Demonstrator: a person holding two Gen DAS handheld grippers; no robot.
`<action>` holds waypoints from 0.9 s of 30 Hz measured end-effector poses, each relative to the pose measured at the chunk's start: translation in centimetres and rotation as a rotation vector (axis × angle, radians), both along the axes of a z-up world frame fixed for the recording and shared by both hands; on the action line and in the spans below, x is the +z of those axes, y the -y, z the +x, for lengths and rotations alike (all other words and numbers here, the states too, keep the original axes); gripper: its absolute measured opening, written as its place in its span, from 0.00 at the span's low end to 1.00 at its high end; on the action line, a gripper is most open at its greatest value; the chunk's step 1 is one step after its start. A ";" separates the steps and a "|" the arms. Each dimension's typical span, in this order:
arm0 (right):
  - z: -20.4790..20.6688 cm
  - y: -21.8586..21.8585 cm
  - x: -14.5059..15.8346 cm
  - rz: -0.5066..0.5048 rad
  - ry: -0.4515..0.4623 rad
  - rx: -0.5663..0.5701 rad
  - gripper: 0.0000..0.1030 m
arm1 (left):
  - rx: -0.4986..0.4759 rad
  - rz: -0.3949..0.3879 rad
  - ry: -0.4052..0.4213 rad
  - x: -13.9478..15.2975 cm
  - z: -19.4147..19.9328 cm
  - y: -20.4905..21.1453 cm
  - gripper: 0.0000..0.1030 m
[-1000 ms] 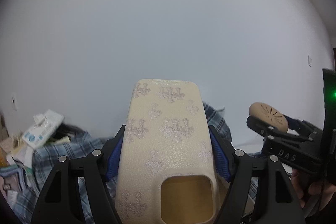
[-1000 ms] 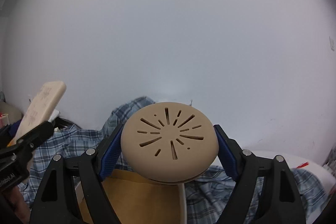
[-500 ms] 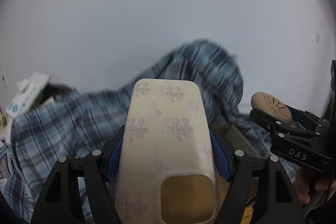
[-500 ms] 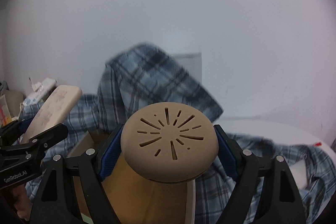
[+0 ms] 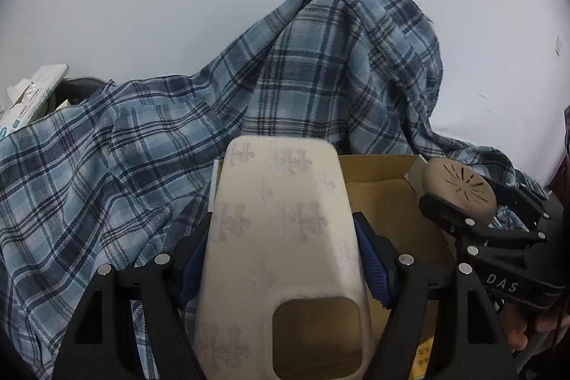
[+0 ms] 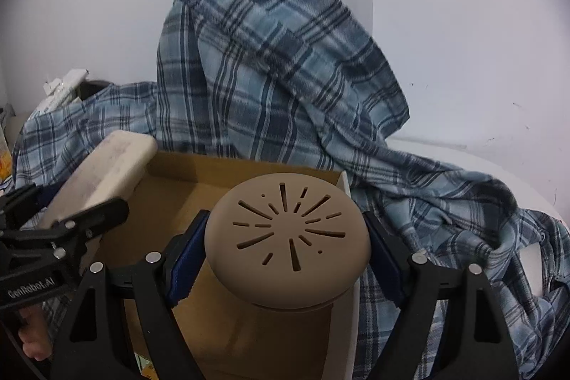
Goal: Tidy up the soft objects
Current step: 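Lower the phone case into the box with the left gripper while the right gripper releases the disc inside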
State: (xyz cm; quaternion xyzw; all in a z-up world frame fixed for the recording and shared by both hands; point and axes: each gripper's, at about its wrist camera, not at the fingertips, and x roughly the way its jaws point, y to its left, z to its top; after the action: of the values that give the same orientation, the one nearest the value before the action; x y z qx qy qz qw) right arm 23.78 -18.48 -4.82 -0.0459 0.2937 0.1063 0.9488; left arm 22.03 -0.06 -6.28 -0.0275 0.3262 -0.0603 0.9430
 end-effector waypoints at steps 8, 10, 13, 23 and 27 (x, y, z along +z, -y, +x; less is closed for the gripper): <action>0.1 -0.3 -0.2 -0.011 0.008 0.000 0.93 | 0.011 0.017 0.059 0.9 -0.6 0.1 0.98; -0.3 -0.2 0.2 -0.012 0.036 -0.004 0.93 | 0.011 0.013 0.068 1.2 -0.8 0.1 0.98; -0.4 -0.1 0.5 -0.009 0.047 -0.010 0.93 | 0.013 0.009 0.084 1.7 -0.9 0.0 0.98; -1.6 0.7 2.0 0.040 0.060 -0.033 0.93 | 0.023 0.019 0.199 6.0 -3.3 -0.7 0.98; -3.9 0.9 4.7 0.042 0.127 -0.013 0.93 | 0.013 0.007 0.271 9.0 -6.1 -1.0 0.98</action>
State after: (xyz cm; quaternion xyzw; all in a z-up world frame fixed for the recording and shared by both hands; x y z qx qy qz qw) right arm 19.84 -19.35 -0.15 -0.0307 0.2311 0.1034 0.9669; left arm 15.96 0.94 2.73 -0.0181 0.1957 -0.0562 0.9789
